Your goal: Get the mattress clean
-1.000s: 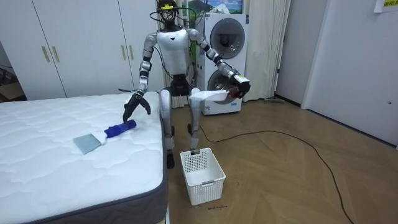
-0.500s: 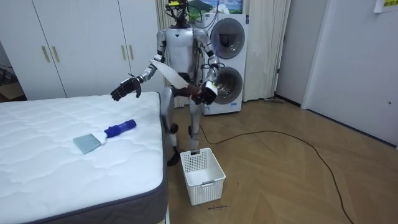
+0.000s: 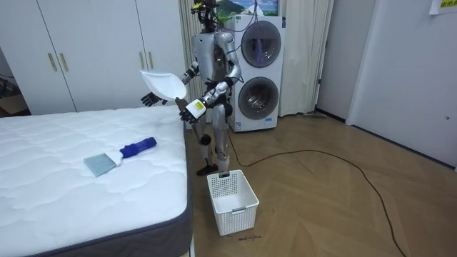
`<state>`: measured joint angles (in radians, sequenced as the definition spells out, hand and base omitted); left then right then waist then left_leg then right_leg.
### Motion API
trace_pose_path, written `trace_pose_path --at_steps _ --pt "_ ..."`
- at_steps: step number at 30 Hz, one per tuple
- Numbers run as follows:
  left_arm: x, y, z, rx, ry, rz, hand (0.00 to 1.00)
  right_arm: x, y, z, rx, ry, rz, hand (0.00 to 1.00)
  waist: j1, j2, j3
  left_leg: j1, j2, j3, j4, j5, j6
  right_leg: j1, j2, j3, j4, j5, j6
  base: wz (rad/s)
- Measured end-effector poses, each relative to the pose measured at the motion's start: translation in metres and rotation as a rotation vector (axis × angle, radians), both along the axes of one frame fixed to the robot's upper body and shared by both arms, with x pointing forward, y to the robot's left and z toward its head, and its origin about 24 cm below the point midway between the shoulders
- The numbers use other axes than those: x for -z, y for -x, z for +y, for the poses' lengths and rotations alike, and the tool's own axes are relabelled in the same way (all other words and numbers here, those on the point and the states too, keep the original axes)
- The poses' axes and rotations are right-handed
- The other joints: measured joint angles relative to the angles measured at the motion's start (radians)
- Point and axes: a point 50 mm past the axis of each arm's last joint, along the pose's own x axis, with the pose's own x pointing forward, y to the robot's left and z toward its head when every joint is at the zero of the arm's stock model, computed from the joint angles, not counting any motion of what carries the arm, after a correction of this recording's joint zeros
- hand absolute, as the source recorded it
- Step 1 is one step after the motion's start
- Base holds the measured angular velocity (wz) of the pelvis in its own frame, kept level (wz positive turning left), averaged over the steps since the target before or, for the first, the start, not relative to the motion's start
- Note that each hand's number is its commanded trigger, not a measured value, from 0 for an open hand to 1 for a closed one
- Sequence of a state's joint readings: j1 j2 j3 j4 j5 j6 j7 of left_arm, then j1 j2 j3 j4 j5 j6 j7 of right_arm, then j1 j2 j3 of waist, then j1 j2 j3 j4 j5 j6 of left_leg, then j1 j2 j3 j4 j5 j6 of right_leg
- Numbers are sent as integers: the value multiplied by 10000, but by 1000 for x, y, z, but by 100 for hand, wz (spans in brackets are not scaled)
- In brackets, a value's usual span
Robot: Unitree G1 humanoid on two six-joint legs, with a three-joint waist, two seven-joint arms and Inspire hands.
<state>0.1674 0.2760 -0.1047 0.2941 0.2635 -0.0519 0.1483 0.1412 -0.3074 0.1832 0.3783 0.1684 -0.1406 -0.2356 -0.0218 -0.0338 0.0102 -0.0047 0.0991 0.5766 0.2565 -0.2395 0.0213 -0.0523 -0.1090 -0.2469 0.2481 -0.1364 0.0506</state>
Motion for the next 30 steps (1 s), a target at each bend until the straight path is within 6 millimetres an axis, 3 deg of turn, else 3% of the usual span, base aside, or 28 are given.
trace_pose_path --at_steps 3,5,6,8,9,10,11,12,13,15,17,22,30 --pt "12 7 -1 53 9 626 97 11 8 -5 -77 621 567 0 -78 27 -112 47 176 83 1 114 -167 21 237 54 -310 129 -180 -14" --pt "21 12 -1 -24 37 1052 43 17 16 -8 -356 952 1022 0 -73 65 -132 136 289 138 -5 154 -244 20 387 210 -322 155 -237 -27" --pt "25 17 0 -137 73 1285 0 19 19 -9 -585 1077 1201 0 -39 99 -140 179 316 -38 -6 176 -283 47 479 311 -419 182 -322 -50" --pt "29 23 1 -223 95 1500 0 19 20 -11 -731 1167 1256 0 37 186 -107 247 314 -702 -16 190 -346 8 651 661 -433 227 -416 -68" --pt "30 27 2 -266 120 1596 0 18 19 -12 -810 1249 1264 0 183 255 -106 346 233 -1382 -26 140 -459 -56 819 1011 -424 240 -500 -107" --pt "31 28 4 -306 174 1668 0 19 19 -12 -929 1195 1311 0 349 284 -114 454 141 -2572 -43 76 -553 -140 999 1429 -376 207 -593 -116" --pt "31 29 5 -364 193 1681 0 19 19 -11 -1051 1171 1348 0 373 296 -109 507 89 -3228 -60 74 -558 -149 1086 1635 -348 195 -625 -111" --pt "31 29 7 -447 187 1679 0 21 22 -10 -1235 1242 1498 0 395 312 -101 644 -13 -4307 -66 69 -565 -153 1261 2086 -276 173 -669 -105" --pt "32 33 8 -535 202 1741 0 25 26 -10 -1312 1269 1741 0 475 357 -118 797 -74 -4925 -66 70 -564 -137 1396 2513 -226 172 -701 -104" --pt "35 40 9 -612 220 1934 0 35 34 -13 -1183 1284 2310 0 440 448 -167 1001 -89 -5318 -106 69 -565 -41 1522 2838 -136 208 -760 -82" --pt "39 44 10 -660 227 2116 0 45 47 -16 -1042 1218 3001 0 251 474 -159 1198 -68 -5255 -266 70 -567 -72 1609 3030 14 172 -795 -41" --pt "52 57 14 -867 181 2885 0 59 69 -22 -774 1079 4059 0 228 488 -137 1398 -51 -5000 -601 81 -584 -306 1693 3186 266 67 -829 -17" --pt "71 80 25 -1656 408 4018 0 76 95 -35 335 874 5298 0 241 471 -64 1731 -72 -4970 -1066 11 -694 -179 1705 3276 235 -1 -692 2"
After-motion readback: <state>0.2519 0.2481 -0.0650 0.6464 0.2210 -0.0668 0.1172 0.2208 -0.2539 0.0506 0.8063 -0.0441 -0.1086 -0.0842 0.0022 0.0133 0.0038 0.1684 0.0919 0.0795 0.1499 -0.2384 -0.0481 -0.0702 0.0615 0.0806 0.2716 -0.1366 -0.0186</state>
